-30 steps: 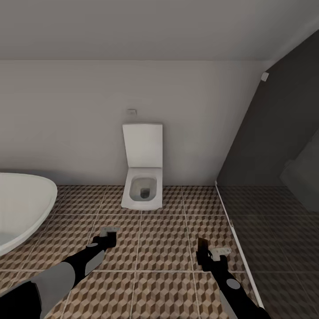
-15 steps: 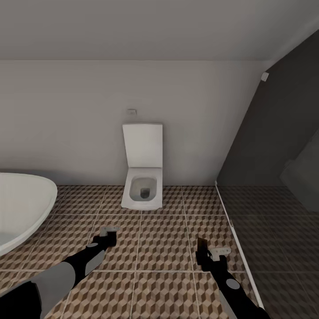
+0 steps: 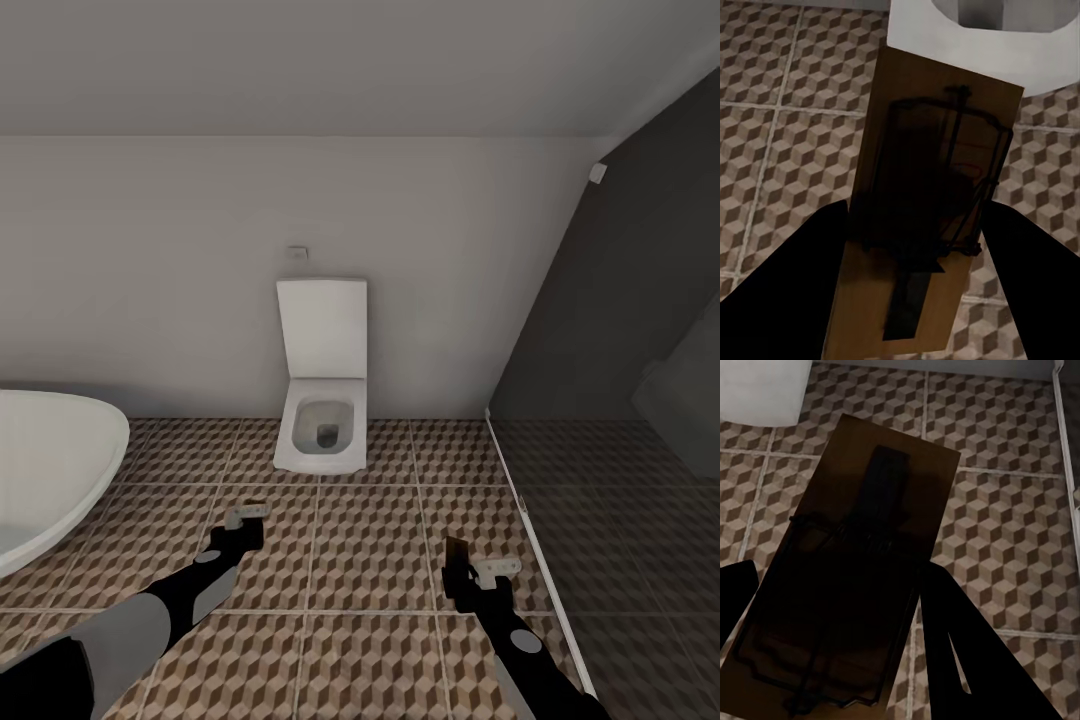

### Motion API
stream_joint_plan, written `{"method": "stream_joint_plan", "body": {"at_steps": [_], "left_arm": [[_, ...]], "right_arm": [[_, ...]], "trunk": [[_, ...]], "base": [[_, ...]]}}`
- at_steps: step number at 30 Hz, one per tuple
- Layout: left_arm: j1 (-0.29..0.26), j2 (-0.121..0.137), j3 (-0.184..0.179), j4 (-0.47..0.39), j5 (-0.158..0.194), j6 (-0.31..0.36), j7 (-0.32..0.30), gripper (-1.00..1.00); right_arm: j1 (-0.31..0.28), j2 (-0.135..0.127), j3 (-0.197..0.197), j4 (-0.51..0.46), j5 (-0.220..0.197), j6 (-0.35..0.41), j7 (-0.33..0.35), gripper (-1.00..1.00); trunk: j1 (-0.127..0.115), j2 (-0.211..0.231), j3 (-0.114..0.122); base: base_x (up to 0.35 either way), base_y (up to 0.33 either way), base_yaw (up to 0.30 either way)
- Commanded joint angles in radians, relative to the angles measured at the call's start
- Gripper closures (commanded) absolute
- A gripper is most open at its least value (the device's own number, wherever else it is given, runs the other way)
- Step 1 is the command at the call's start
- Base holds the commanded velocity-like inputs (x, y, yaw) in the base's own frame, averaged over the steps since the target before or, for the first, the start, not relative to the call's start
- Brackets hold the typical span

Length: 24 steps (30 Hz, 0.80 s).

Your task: Take the four mousetraps from the cabinet in the bathroom and place them on the bathroom floor. Make sure all four end up on the same floor surface, and ensure that at least two of them are either under or directly next to the same bathroom sink.

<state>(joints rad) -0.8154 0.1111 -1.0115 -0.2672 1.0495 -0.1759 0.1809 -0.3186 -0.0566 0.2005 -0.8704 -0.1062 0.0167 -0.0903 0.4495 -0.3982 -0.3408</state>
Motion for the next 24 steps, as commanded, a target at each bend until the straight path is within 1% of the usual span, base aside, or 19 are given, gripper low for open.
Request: {"method": "stream_joint_plan", "body": {"at_steps": [1, 24], "left_arm": [[-0.001, 0.001, -0.009, -0.003, 0.006, -0.003, 0.008, 1.0], [0.001, -0.002, -0.01, -0.004, 0.006, -0.004, 0.007, 1.0]], "right_arm": [[-0.001, -0.002, 0.007, -0.001, -0.011, 0.002, -0.011, 1.0], [-0.001, -0.003, 0.007, -0.006, -0.011, -0.003, -0.01, 1.0]], "trunk": [[0.001, -0.002, -0.002], [0.001, -0.002, -0.002]], "base": [[0.0, 0.0, 0.0], [0.0, 0.0, 0.0]]}}
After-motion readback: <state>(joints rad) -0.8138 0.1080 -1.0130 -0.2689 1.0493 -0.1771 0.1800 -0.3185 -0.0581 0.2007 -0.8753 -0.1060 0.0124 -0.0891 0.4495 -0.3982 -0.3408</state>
